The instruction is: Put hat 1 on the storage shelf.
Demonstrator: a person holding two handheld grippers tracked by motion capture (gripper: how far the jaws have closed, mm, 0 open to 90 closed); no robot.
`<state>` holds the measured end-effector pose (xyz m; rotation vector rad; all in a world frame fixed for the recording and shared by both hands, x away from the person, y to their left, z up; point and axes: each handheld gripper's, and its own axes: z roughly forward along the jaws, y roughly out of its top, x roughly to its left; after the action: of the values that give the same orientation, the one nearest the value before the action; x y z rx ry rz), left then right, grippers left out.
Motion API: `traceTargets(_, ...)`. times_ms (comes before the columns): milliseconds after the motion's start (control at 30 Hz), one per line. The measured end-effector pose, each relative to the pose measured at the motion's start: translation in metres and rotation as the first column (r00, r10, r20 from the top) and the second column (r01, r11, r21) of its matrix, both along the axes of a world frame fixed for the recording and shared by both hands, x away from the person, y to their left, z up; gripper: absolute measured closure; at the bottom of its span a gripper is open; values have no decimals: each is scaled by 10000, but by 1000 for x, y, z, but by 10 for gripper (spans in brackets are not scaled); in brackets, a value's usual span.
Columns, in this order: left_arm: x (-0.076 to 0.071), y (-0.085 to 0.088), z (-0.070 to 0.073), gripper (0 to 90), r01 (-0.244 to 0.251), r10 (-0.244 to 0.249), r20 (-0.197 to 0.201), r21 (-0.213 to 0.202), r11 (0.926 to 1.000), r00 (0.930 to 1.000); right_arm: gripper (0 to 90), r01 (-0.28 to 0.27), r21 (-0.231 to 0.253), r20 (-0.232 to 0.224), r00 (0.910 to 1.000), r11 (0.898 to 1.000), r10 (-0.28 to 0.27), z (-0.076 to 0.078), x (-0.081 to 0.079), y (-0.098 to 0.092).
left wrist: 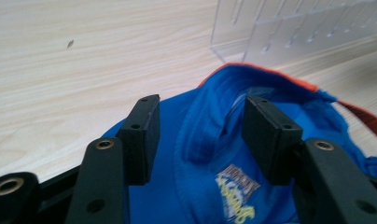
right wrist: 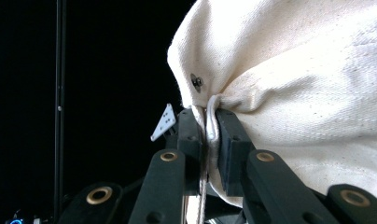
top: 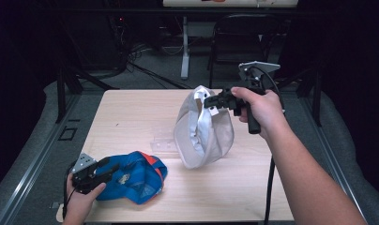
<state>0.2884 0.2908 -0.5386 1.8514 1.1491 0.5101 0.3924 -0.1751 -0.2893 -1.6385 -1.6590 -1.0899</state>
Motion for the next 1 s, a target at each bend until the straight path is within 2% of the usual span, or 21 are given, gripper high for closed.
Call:
traceTargets(67,0,-4,3,469,213,-210,154,-200,9996,9997,816,10,-36,10,10000,10000,-10,0,4,2)
traceTargets(167,0,-8,8,477,404,-401,112,-277,9988,9991,816,119,2,-4,9999,9999,-119,1,8,6)
traceTargets(233,3,-16,12,492,830,-831,37,-1040,9911,9965,816,229,-63,57,9997,9997,-228,2,13,11)
traceTargets(267,4,-20,14,495,917,-922,15,-1193,9886,9957,816,277,-74,82,9996,9996,-276,2,15,13)
traceTargets(367,5,-33,21,494,1276,-1269,134,-1179,9848,9918,816,464,-91,140,9988,9989,-462,3,20,16)
traceTargets(433,6,-39,25,479,1479,-1459,268,-1046,9835,9889,816,434,-122,125,9990,9990,-432,3,22,16)
traceTargets(467,7,-50,31,468,1639,-1607,500,-693,9840,9857,815,569,-93,129,9983,9983,-568,3,25,18)
traceTargets(500,8,-59,35,458,1759,-1722,653,-567,9828,9829,816,645,-82,172,9978,9979,-644,2,26,19)
traceTargets(567,10,-66,39,451,1861,-1822,773,-474,9814,9802,815,641,-129,183,9978,9979,-639,2,28,19)
traceTargets(600,12,-79,44,446,2017,-1976,903,-387,9787,9761,815,736,-136,200,9971,9972,-733,2,30,21)
traceTargets(633,12,-79,44,442,2017,-1976,903,-387,9787,9761,815,736,-136,200,9971,9972,-733,2,30,21)
traceTargets(667,15,-94,48,438,2242,-2207,989,-255,9742,9703,815,818,-70,194,9965,9966,-816,2,32,22)
traceTargets(700,15,-94,48,431,2242,-2207,989,-255,9742,9703,815,872,-65,196,9960,9962,-870,1,33,22)
traceTargets(733,17,-111,52,424,2491,-2465,1119,-95,9684,9627,815,886,-56,211,9959,9961,-884,1,34,23)
traceTargets(767,17,-111,52,416,2491,-2465,1119,-95,9684,9627,815,886,-56,211,9959,9961,-884,1,34,23)
traceTargets(800,17,-125,54,414,2677,-2667,1171,71,9635,9566,814,943,-22,219,9953,9955,-942,0,36,23)
traceTargets(833,17,-125,54,410,2677,-2667,1171,71,9635,9566,814,943,-22,219,9953,9955,-942,0,36,23)
traceTargets(867,18,-137,55,407,2809,-2816,1298,239,9594,9507,814,987,-8,209,9949,9951,-986,-1,38,23)
traceTargets(933,18,-151,56,395,2980,-3021,1357,494,9533,9436,814,1046,23,226,9943,9945,-1047,-1,39,24)
traceTargets(967,18,-151,56,387,2980,-3021,1357,494,9533,9436,814,1046,23,226,9943,9945,-1047,-1,39,24)
traceTargets(1000,19,-164,56,383,3075,-3144,1432,690,9491,9384,813,1065,79,268,9939,9943,-1067,-2,40,25)
